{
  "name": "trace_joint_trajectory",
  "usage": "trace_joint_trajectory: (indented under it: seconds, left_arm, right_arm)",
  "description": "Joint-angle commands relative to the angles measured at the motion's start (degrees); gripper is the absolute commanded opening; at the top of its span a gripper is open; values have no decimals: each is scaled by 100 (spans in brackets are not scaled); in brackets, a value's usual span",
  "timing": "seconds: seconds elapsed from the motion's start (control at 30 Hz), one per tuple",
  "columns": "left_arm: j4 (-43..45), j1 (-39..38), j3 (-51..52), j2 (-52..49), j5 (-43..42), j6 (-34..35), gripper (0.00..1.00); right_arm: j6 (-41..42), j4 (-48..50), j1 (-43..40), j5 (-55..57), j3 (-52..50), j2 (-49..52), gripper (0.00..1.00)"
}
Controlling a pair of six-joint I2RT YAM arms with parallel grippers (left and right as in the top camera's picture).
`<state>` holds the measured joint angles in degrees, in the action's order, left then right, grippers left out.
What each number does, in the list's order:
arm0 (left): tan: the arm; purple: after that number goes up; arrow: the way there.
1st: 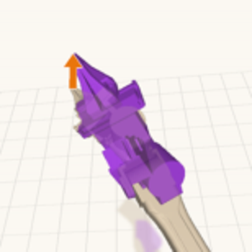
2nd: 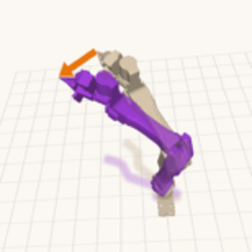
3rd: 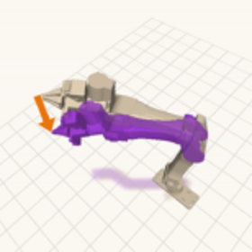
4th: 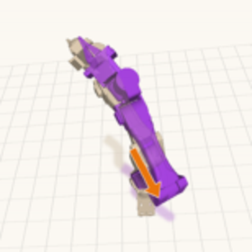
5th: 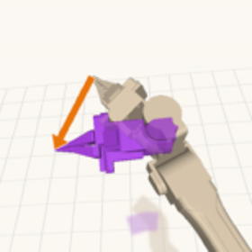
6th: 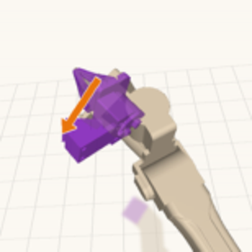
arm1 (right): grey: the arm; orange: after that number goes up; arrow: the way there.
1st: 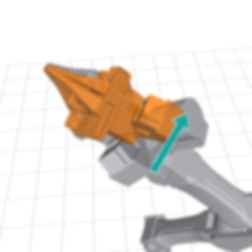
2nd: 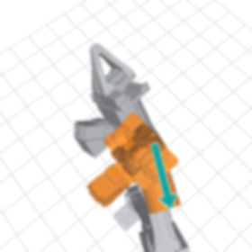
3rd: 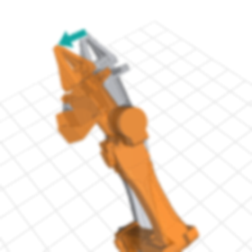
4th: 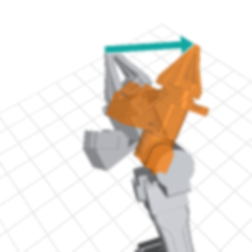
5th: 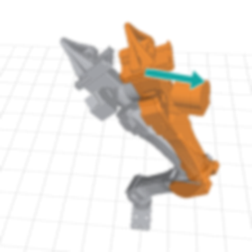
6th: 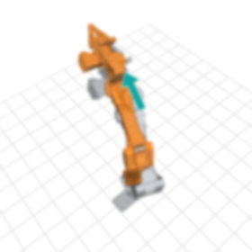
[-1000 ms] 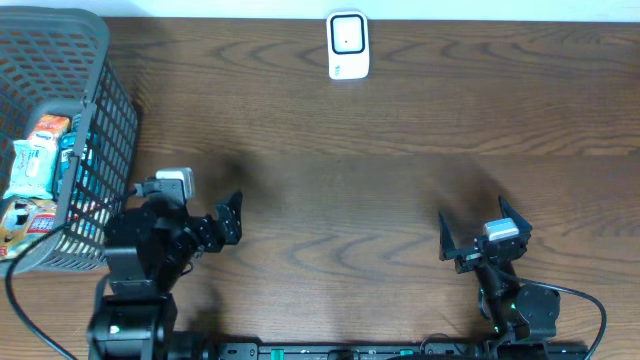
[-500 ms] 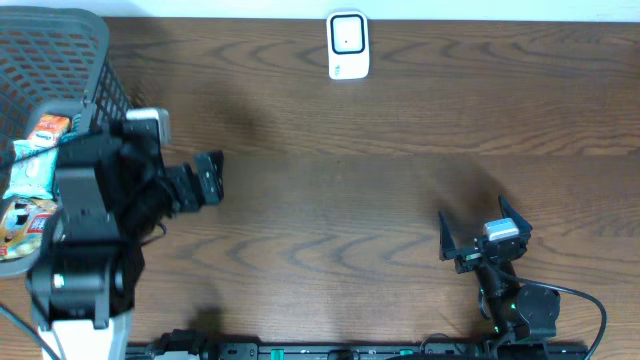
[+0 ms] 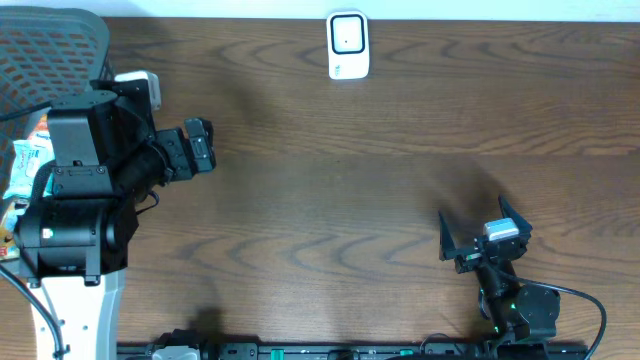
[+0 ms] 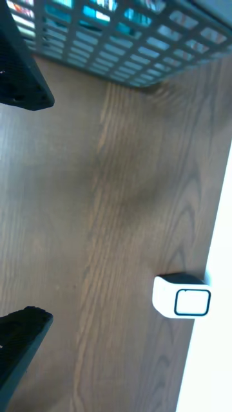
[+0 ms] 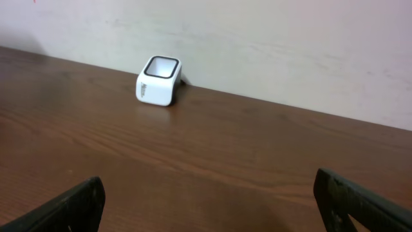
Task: Scan the item barcode
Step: 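Move the left gripper over the grey basket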
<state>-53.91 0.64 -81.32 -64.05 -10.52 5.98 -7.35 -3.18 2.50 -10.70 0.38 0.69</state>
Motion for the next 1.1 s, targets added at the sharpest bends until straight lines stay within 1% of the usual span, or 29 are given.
trace_joint_trajectory:
  seconds: [0.0,0.23,0.3,0.4,0.47,0.57,0.7,0.77,0.9,1.07]
  left_arm:
    - [-59,20,-476,9,275,-15,98]
    - [-260,24,-1471,7,1329,-11,98]
    - [-214,66,-1707,0,1655,22,98]
    - [13,264,-1910,-28,2124,275,98]
    - [122,522,-1921,-81,2404,780,98]
    - [81,1126,-1915,-280,2433,1700,98]
    - [83,1926,-1821,-632,2476,3204,98]
    - [81,2225,-1773,-868,2468,3659,98]
    - [109,2485,-1746,-1309,2470,3720,98]
    - [107,2623,-1746,-1735,2472,3711,98]
  right_arm:
    - [-20,-24,26,-17,-7,-31,99]
    - [-20,-24,26,-17,-7,-31,99]
    - [-20,-24,26,-17,-7,-31,99]
    - [-20,-24,26,-17,-7,-31,99]
    - [-20,-24,26,-17,-7,-31,99]
    - [-20,-24,26,-17,-7,-31,99]
    - [-20,-26,26,-17,-7,-31,99]
    - [-20,-24,26,-17,-7,-31,99]
    - [-20,-24,26,-17,-7,-31,99]
    - [-20,-24,26,-17,-7,-31,99]
